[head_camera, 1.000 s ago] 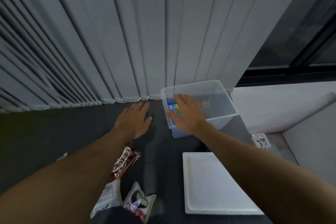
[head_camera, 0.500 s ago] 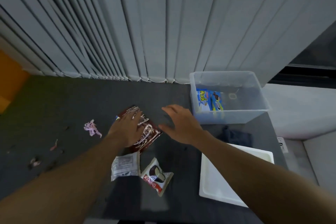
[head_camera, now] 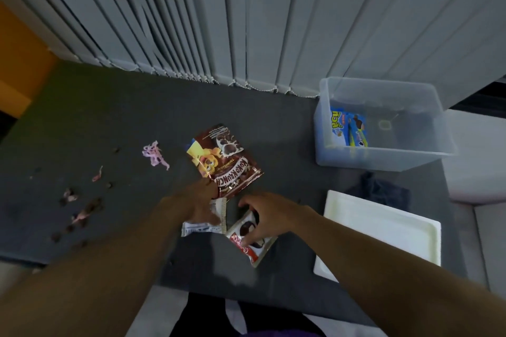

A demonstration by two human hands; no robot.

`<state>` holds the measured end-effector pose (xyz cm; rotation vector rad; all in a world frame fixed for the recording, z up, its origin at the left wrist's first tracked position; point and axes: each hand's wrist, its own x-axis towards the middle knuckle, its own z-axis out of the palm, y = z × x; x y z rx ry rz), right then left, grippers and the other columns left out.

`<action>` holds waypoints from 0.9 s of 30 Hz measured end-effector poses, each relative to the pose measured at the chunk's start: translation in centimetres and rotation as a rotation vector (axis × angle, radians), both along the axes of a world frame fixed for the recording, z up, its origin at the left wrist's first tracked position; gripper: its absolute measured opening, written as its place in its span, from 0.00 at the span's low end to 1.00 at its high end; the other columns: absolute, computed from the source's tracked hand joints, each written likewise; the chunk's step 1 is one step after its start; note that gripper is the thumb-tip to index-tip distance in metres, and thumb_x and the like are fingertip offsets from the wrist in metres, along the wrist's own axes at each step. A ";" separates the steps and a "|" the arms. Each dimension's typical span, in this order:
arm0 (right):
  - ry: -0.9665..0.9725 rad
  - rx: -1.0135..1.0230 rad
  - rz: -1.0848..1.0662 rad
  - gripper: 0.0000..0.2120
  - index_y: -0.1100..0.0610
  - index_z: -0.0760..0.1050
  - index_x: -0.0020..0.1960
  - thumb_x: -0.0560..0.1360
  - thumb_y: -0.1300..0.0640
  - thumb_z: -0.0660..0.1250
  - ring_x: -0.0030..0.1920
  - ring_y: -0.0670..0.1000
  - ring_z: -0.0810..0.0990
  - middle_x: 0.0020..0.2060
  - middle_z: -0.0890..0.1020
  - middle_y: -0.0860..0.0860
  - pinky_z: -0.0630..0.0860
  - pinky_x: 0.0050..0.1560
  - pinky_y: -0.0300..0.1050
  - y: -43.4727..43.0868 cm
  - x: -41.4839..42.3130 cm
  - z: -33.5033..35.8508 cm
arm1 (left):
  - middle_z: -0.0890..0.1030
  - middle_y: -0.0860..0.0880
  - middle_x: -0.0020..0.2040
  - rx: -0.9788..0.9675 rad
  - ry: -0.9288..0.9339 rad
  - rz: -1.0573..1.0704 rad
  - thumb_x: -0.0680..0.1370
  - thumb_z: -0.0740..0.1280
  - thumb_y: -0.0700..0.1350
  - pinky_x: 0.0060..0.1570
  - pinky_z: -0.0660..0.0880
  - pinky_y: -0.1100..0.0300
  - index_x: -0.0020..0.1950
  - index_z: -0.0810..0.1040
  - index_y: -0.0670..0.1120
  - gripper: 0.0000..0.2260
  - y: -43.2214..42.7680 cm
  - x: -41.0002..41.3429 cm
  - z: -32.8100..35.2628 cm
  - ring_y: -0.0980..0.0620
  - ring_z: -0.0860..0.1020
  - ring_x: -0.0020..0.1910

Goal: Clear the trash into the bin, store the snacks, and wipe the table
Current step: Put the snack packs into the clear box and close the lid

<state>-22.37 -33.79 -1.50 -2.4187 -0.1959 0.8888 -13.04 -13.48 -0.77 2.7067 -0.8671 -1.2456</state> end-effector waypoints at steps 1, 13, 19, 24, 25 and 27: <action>0.014 -0.008 0.001 0.35 0.48 0.72 0.62 0.60 0.37 0.79 0.51 0.47 0.79 0.56 0.79 0.45 0.79 0.55 0.49 0.2 0.0 -0.5 | 0.65 0.48 0.75 -0.008 0.010 0.000 0.70 0.77 0.56 0.71 0.66 0.53 0.77 0.61 0.50 0.40 0.1 0.0 -0.1 0.45 0.66 0.72; -0.022 0.076 -0.155 0.27 0.52 0.72 0.65 0.69 0.55 0.76 0.55 0.52 0.80 0.58 0.80 0.51 0.78 0.54 0.46 -1.6 1.8 2.0 | 0.71 0.46 0.72 -0.125 0.020 0.230 0.78 0.71 0.49 0.62 0.66 0.63 0.74 0.65 0.45 0.27 -1.6 0.8 1.2 0.47 0.70 0.71; -0.209 0.156 -0.394 0.24 0.50 0.68 0.63 0.72 0.54 0.74 0.52 0.49 0.82 0.56 0.81 0.51 0.81 0.52 0.48 -4.5 2.9 5.0 | 0.77 0.49 0.55 -0.348 -0.077 0.372 0.78 0.71 0.47 0.55 0.71 0.58 0.62 0.69 0.44 0.17 -4.1 2.8 4.2 0.46 0.77 0.59; -0.364 0.207 -0.564 0.24 0.47 0.65 0.65 0.74 0.55 0.72 0.47 0.50 0.83 0.50 0.82 0.51 0.83 0.46 0.49 -7.0 3.9 7.6 | 0.79 0.42 0.59 -0.394 -0.176 0.424 0.79 0.69 0.53 0.58 0.74 0.51 0.66 0.66 0.44 0.22 -7.1 4.8 7.0 0.40 0.78 0.59; -0.381 0.220 -0.595 0.22 0.46 0.65 0.65 0.75 0.55 0.71 0.46 0.49 0.83 0.50 0.81 0.50 0.84 0.44 0.47 -7.5 4.1 8.1 | 0.79 0.40 0.60 -0.396 -0.181 0.430 0.79 0.68 0.54 0.58 0.74 0.50 0.67 0.65 0.45 0.23 -7.6 5.2 7.4 0.39 0.78 0.59; -0.445 0.226 -0.631 0.20 0.46 0.65 0.65 0.77 0.55 0.69 0.48 0.48 0.83 0.52 0.81 0.50 0.83 0.43 0.44 -8.8 4.3 9.1 | 0.78 0.39 0.63 -0.421 -0.178 0.426 0.80 0.66 0.54 0.59 0.74 0.48 0.69 0.63 0.45 0.24 -9.1 6.0 8.1 0.38 0.78 0.60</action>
